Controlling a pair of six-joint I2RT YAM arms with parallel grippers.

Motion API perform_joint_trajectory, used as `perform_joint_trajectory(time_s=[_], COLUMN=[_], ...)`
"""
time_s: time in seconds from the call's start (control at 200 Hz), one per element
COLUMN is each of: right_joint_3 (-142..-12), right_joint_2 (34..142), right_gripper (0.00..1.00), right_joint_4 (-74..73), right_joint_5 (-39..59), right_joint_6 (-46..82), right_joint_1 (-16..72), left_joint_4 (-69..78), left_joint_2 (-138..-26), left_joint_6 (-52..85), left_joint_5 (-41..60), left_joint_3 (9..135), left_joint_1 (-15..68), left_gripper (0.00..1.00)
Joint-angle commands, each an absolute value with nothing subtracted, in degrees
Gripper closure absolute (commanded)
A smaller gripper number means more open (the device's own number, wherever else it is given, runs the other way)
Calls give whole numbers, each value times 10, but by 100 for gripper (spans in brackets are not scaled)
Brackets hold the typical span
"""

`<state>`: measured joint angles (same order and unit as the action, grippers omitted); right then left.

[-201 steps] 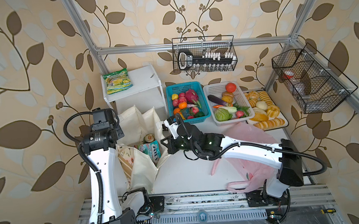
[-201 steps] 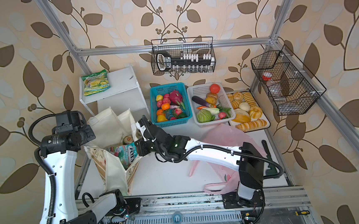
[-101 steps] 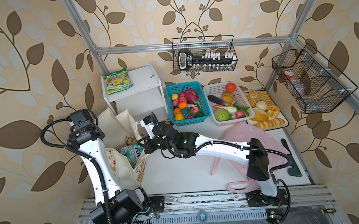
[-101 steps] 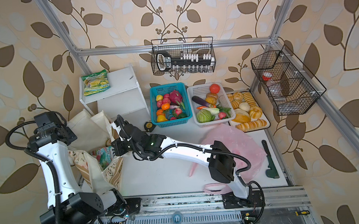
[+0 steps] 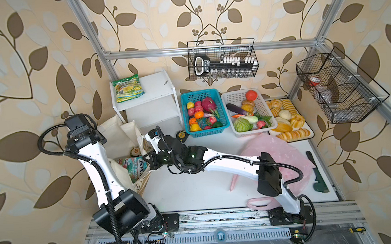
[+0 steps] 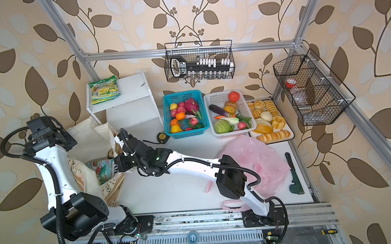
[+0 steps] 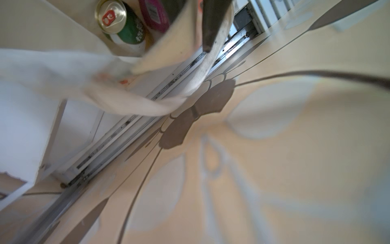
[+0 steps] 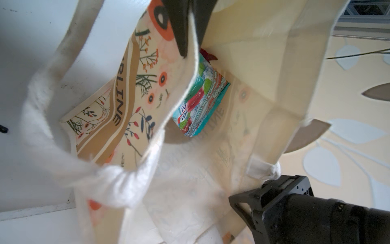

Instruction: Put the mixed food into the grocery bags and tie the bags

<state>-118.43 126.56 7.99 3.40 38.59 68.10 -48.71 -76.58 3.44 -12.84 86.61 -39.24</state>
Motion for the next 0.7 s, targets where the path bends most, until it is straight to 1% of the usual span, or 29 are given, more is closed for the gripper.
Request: perform_joint_trajectory(time_s=[0.0,0.03,0.065,0.1,0.11,0.21,0.225,0.285,0.335,0.38,0.445,0.49,0.59,0.64,0.695], right_joint_3=[-1221,-1223,-1226,-1229,-1231,-1243,-1245,-1247,-1244,-1235,-1217,-1199,-1159,-1143,-1117], right_joint_2=[1260,1260,1260,1259,1259,1258,1257,1250,1238,1224,1203,1186,1151,1131,1102], right_gripper=[96,95,94,90,89,84,81,68,59,57,55,52,51,50,48], right_joint_4=[47,47,45,45,44,51,53,62,68,69,68,67,59,67,68], right_joint_5=[70,74,81,87,88,111,115,124,124,125,118,108,99,86,67], right_joint_6=[389,388,383,382,381,384,385,385,381,373,364,362,358,354,344], right_joint_1=[687,687,686,684,684,674,671,664,661,657,653,651,645,643,641], left_joint_4=[-406,-407,-410,-411,-411,-423,-424,-431,-436,-434,-432,-437,-444,-447,-440], left_joint_2=[-756,-758,-761,-761,-761,-760,-759,-753,-746,-735,-723,-718,-708,-704,-701], left_joint_6=[49,51,51,52,53,59,60,65,69,75,81,87,101,113,122], left_joint_5=[-150,-145,-135,-124,-121,-99,-96,-82,-59,-33,0,16,68,116,197], left_joint_3=[872,874,878,882,883,903,905,915,925,930,935,945,966,979,991], left_joint_1=[-403,-403,-403,-403,-403,-403,-403,-403,-403,-403,-403,-403,-403,-403,-403], left_gripper=[81,80,76,63,60,56,54,34,24,15,7,3,3,4,4])
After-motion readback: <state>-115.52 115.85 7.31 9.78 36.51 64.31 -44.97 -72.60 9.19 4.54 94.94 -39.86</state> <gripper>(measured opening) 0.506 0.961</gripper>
